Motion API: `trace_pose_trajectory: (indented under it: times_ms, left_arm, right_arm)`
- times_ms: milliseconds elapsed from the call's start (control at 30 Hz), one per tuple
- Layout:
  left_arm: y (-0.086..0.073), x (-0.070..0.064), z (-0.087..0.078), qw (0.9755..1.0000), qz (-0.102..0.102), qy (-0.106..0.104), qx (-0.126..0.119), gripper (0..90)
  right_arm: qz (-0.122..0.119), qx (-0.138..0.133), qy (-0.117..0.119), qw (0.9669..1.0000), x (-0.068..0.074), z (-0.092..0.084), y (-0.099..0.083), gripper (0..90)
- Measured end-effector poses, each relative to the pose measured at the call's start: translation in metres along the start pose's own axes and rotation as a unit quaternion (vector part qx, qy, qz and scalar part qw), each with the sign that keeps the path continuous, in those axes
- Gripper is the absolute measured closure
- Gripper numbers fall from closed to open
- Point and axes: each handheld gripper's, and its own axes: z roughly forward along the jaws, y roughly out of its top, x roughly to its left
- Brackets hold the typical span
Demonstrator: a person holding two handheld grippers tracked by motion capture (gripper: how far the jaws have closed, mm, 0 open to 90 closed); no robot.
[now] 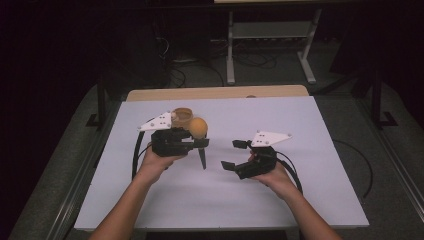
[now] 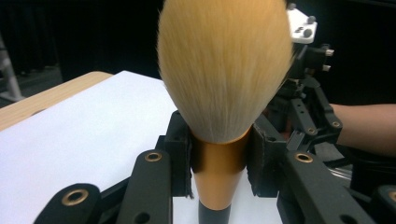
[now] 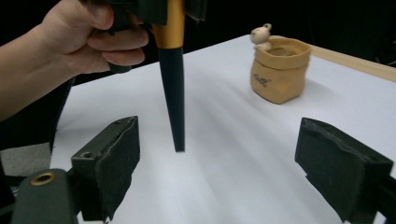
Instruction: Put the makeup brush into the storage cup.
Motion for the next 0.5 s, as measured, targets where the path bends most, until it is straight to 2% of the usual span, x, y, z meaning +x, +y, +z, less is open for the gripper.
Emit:
trace_pose_trajectory:
  times_ms: [367,500]
  left_arm:
    - [0.002,0.004,-0.009,0.9995,-0.001,0.032,-0.006,65.6]
    - [0.002,0.008,-0.015,0.9989,-0.002,0.046,-0.011,65.6]
  right_arm:
    - [0.007,-0.005,-0.031,0.9995,-0.003,-0.016,-0.005,11.6]
    - [0.010,-0.008,-0.057,0.9983,-0.005,-0.028,-0.008,10.1]
